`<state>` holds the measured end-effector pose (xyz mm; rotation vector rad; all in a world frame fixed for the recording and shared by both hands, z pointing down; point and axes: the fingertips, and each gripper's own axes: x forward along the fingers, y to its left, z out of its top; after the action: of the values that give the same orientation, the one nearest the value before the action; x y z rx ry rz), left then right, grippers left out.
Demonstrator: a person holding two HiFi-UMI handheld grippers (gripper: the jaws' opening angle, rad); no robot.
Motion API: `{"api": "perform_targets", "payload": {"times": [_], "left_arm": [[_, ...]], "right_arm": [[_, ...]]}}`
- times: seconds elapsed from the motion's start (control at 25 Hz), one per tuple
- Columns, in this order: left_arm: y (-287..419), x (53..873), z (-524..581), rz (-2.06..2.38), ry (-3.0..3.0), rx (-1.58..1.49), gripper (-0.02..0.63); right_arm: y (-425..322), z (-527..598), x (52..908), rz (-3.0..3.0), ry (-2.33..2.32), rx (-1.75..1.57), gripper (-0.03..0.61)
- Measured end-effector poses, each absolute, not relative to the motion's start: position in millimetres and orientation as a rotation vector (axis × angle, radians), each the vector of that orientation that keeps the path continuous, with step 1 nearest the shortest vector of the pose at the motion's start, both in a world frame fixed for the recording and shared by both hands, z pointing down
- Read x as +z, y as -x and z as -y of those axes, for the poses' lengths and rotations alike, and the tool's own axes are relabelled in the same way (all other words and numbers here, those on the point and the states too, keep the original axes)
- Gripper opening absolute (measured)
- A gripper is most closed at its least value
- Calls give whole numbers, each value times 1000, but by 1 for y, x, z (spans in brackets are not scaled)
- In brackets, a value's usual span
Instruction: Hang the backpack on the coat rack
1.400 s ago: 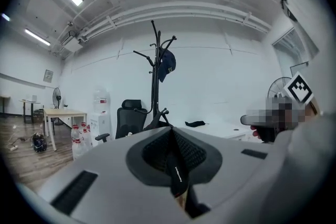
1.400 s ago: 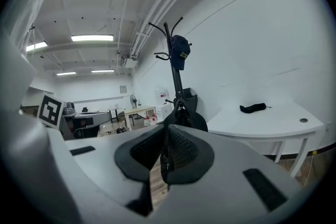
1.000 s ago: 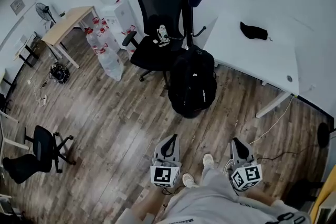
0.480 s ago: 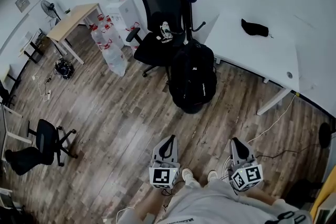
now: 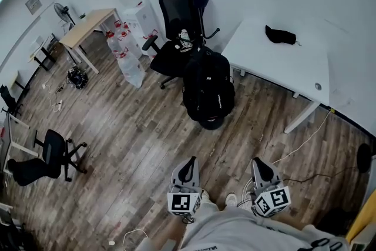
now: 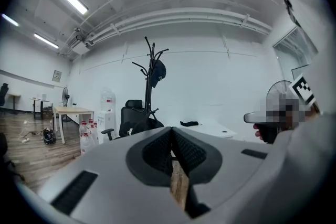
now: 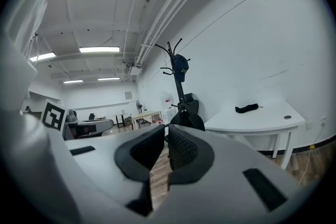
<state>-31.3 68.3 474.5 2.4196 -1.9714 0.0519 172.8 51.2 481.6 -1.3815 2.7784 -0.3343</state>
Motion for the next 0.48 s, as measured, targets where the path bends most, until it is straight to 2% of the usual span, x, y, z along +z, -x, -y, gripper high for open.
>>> {"api": "perform_targets", "payload": {"times": [0.48], "left_arm": [[1, 473, -110, 2043, -2389, 52, 9]], "right_arm": [[-213, -83, 502, -2874, 1353, -281, 32]]}}
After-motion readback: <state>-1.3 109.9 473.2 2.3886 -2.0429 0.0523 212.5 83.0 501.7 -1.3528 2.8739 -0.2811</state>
